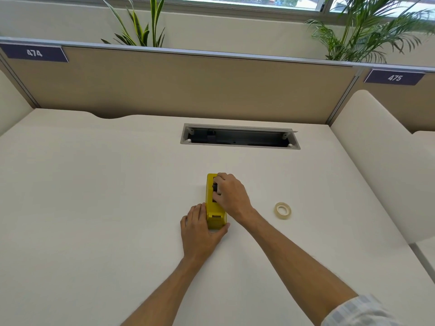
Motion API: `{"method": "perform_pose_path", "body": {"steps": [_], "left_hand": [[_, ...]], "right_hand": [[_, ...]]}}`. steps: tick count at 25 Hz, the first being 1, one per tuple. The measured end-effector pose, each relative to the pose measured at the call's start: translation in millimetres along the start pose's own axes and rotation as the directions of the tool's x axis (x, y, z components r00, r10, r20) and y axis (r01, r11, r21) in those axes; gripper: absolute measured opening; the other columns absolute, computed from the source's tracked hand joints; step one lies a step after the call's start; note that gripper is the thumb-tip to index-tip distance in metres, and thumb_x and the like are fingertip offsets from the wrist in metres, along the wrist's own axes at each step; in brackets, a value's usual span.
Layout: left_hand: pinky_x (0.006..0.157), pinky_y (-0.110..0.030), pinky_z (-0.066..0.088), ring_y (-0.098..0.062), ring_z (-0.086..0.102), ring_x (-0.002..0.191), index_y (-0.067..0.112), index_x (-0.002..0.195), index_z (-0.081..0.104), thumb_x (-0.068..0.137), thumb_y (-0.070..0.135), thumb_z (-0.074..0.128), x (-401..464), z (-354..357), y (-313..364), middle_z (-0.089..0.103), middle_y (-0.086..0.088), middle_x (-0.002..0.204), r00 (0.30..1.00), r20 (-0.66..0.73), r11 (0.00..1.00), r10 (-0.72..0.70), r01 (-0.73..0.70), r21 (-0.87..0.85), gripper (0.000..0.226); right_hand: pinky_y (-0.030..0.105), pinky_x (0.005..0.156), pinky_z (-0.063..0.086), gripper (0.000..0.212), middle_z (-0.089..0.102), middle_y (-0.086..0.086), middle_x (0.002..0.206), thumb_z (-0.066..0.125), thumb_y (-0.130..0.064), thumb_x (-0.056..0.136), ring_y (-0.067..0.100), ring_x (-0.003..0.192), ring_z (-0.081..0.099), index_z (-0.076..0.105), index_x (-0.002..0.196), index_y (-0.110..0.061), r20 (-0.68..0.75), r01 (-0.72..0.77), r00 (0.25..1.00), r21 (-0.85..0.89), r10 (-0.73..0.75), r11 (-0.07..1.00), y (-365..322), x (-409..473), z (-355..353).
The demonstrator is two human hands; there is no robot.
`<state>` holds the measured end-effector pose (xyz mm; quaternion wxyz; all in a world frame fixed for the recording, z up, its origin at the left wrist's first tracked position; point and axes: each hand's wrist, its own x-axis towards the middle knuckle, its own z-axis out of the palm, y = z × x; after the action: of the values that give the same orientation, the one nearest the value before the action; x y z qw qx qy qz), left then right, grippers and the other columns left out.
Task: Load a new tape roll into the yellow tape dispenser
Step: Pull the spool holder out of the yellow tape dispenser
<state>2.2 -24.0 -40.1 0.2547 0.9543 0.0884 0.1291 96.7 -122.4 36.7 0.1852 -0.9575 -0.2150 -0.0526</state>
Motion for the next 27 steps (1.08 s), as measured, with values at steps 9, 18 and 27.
{"method": "perform_pose_path", "body": {"steps": [9,18,27], "left_hand": [[0.103,-0.04,0.04,-0.022,0.053,0.126,0.012,0.131,0.055,0.071,0.076,0.058,-0.6,0.0,0.1,0.061,-0.004,0.132,1.0,0.004,1.0,-0.005,0.005,0.001,0.089],[0.106,-0.039,0.038,-0.021,0.052,0.128,0.013,0.135,0.052,0.071,0.077,0.058,-1.1,-0.7,0.2,0.059,-0.004,0.136,1.0,0.023,1.0,-0.021,0.021,-0.008,0.091],[0.106,-0.041,0.039,-0.023,0.052,0.128,0.013,0.136,0.051,0.07,0.078,0.058,-1.7,-1.1,0.8,0.058,-0.005,0.137,1.0,0.02,0.999,-0.022,0.022,-0.029,0.093]], "right_hand": [[0.033,0.075,0.052,0.016,0.068,0.007,0.109,0.062,-0.018,0.09,0.022,0.098,0.057,0.064,0.102,-0.007,0.033,0.079,0.996,-0.055,-0.078,0.995,1.0,2.0,-4.7],[0.031,0.076,0.051,0.025,0.068,0.006,0.112,0.065,-0.028,0.09,0.02,0.098,0.059,0.063,0.107,-0.009,0.031,0.084,0.996,-0.058,-0.083,0.995,2.5,2.4,-8.5],[0.027,0.077,0.05,0.032,0.07,0.005,0.113,0.066,-0.034,0.09,0.019,0.095,0.062,0.065,0.111,-0.011,-0.006,0.069,0.998,-0.038,-0.069,0.997,-2.9,2.8,-19.4]]}}
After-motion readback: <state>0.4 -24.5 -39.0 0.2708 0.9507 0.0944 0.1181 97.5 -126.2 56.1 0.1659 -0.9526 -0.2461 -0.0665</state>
